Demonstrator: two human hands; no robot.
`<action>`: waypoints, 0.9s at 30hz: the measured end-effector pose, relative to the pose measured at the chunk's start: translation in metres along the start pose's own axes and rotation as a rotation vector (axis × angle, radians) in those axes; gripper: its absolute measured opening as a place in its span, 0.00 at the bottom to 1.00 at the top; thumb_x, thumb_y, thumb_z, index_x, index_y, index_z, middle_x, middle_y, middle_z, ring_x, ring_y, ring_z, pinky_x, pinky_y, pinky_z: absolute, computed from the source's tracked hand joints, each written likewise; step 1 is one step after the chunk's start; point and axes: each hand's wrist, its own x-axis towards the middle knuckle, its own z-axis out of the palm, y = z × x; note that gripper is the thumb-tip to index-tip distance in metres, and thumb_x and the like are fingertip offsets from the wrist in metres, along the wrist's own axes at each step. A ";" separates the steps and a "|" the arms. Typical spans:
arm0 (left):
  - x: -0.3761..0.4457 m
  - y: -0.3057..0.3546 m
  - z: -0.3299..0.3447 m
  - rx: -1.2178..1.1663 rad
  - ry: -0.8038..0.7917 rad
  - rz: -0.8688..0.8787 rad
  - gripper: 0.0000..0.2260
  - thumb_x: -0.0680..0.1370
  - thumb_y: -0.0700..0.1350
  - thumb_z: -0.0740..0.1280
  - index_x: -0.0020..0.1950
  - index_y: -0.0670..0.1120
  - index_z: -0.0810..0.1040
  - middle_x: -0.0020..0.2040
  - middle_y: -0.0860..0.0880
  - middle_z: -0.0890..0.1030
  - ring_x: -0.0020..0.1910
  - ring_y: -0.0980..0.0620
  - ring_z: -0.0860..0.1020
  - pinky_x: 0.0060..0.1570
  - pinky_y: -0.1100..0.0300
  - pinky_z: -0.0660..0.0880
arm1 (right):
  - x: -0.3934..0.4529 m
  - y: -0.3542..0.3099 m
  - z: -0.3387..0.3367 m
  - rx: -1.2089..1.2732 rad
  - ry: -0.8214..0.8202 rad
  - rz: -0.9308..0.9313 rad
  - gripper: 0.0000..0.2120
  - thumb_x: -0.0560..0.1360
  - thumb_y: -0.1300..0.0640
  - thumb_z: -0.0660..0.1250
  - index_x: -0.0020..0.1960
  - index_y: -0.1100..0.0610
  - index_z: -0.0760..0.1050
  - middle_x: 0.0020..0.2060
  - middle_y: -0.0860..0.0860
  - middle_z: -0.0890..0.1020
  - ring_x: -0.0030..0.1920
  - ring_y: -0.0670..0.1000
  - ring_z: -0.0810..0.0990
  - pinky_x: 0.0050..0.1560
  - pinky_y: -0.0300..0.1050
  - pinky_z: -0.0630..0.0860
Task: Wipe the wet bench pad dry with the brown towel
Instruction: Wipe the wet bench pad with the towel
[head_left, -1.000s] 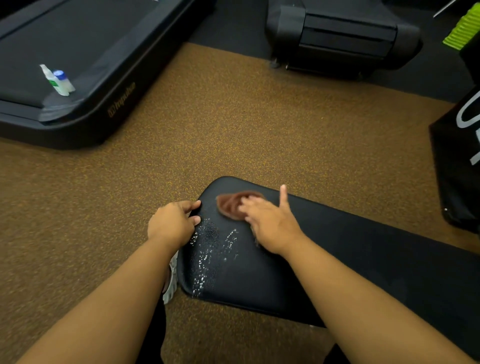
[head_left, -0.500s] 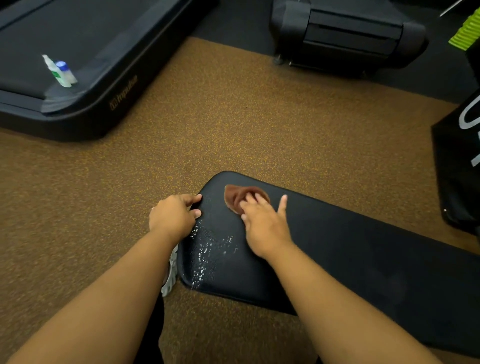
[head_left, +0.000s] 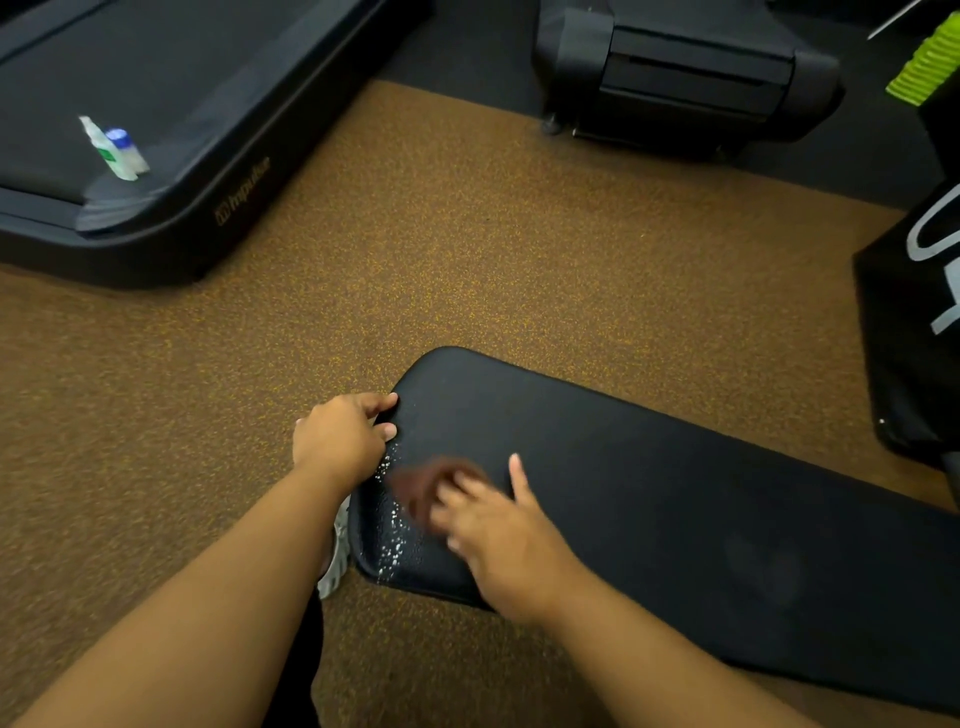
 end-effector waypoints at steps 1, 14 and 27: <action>0.000 0.000 0.000 -0.001 -0.002 0.002 0.18 0.76 0.50 0.68 0.65 0.62 0.74 0.61 0.52 0.81 0.63 0.43 0.75 0.66 0.46 0.68 | -0.013 0.004 -0.002 0.018 -0.025 -0.080 0.19 0.76 0.57 0.62 0.66 0.48 0.71 0.67 0.46 0.73 0.71 0.48 0.65 0.68 0.70 0.34; 0.000 -0.001 0.000 -0.022 0.011 0.020 0.18 0.75 0.49 0.70 0.64 0.61 0.76 0.60 0.52 0.82 0.61 0.45 0.77 0.65 0.48 0.69 | -0.018 0.018 -0.008 -0.056 -0.008 -0.047 0.19 0.75 0.56 0.61 0.65 0.49 0.72 0.66 0.46 0.75 0.69 0.47 0.69 0.70 0.67 0.39; 0.002 -0.002 0.002 -0.007 0.017 0.040 0.19 0.76 0.49 0.68 0.66 0.62 0.74 0.61 0.53 0.81 0.63 0.46 0.76 0.66 0.45 0.67 | 0.107 0.096 -0.039 -0.016 0.149 0.796 0.15 0.82 0.54 0.49 0.59 0.54 0.72 0.53 0.56 0.81 0.59 0.57 0.75 0.74 0.58 0.41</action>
